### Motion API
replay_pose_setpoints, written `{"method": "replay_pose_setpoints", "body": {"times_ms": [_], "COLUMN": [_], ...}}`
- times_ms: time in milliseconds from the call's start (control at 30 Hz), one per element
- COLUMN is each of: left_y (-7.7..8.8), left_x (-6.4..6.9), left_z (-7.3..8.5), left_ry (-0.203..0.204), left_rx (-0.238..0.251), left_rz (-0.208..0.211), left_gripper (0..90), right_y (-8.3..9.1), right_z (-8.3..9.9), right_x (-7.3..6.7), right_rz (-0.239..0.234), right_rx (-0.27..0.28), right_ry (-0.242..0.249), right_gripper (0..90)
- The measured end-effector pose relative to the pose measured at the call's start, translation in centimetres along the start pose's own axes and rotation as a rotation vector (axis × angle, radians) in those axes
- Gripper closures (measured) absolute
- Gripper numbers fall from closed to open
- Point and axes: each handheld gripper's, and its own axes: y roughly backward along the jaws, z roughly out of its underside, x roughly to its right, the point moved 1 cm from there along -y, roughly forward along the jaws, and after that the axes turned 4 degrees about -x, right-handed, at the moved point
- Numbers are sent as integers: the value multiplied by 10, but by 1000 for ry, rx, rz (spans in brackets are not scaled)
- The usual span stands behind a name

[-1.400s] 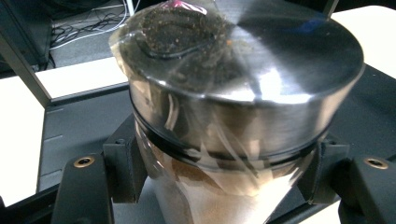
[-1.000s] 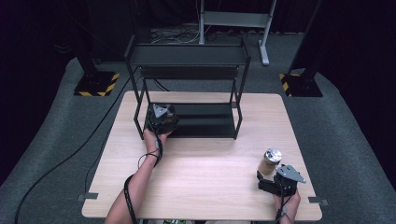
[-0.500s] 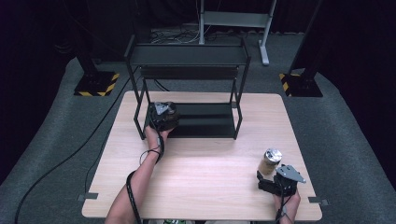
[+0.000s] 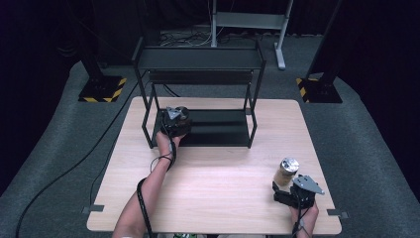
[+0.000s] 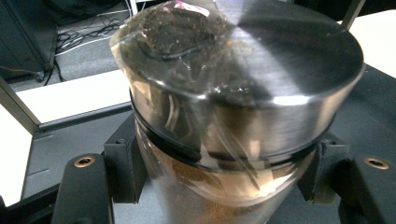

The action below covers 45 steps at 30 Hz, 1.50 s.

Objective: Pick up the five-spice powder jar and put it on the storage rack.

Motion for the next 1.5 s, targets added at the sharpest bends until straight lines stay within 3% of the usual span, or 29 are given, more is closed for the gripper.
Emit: {"method": "replay_pose_setpoints", "body": {"times_ms": [667,1500], "left_y": [-17,-36], "left_x": [2,0], "left_z": [-9,-13], "left_ry": [-16,12], "left_rx": [-27,-54], "left_rz": [-12,-12], "left_gripper": [311,311], "right_y": [0,0], "right_z": [0,0], "right_x": [0,0], "right_rz": [-1,-1], "right_rx": [-1,-2], "right_ry": [1,3], "right_gripper": [0,0]}}
